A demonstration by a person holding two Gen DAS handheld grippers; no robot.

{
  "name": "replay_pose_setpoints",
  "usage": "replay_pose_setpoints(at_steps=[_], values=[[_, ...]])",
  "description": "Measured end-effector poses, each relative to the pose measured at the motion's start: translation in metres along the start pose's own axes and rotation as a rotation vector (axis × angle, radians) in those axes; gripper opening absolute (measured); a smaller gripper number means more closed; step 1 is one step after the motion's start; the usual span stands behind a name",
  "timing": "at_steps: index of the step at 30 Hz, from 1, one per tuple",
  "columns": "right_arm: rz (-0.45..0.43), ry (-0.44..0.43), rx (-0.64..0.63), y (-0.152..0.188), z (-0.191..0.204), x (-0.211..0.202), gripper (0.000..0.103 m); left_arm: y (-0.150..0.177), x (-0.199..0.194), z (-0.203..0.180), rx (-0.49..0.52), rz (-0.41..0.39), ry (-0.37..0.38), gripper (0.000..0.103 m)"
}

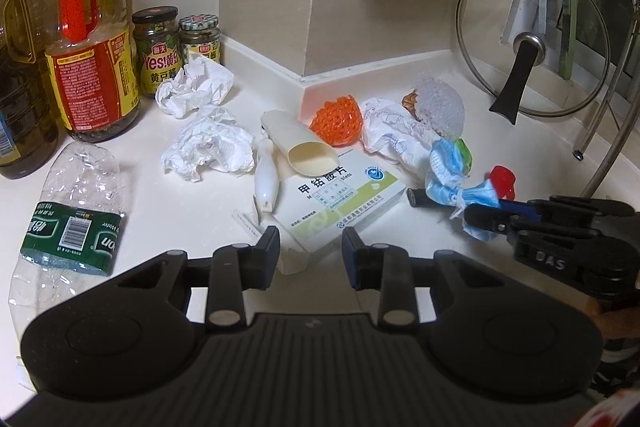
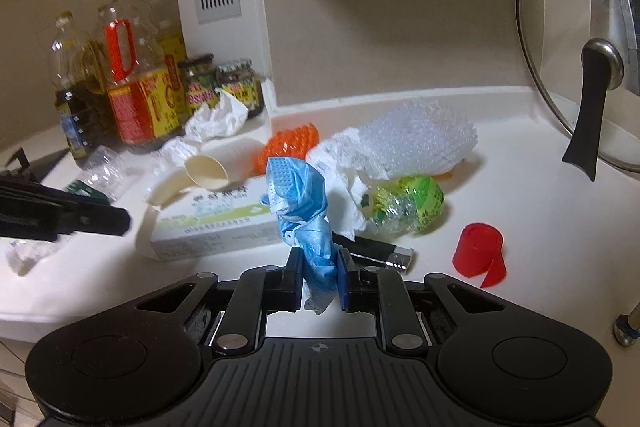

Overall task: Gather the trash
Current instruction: 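Grasp the blue face mask with the right tool, then grasp the white paper cup with the left tool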

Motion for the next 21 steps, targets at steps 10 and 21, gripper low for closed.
replay_pose_setpoints(at_steps=[10,21], values=[[-0.045,-0.041,0.088,-0.010,-0.009,-0.020,0.017,-0.021,0.005,-0.005,0.046,-0.042,-0.038,0.030],[-0.050,-0.034,0.154,-0.006,-0.027,-0.027,0.017,-0.049,0.042,-0.004,0.136,-0.055,-0.134,0.026]])
Point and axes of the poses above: each gripper's, at about its wrist camera, not at the fingertips, and x roughly the way its jaws point, z to its left, y to its underside, the point moved 9 cm from there along x, roughly the way its jaws point, and after that the axes turned 9 degrees about z, right-handed, at the moved point
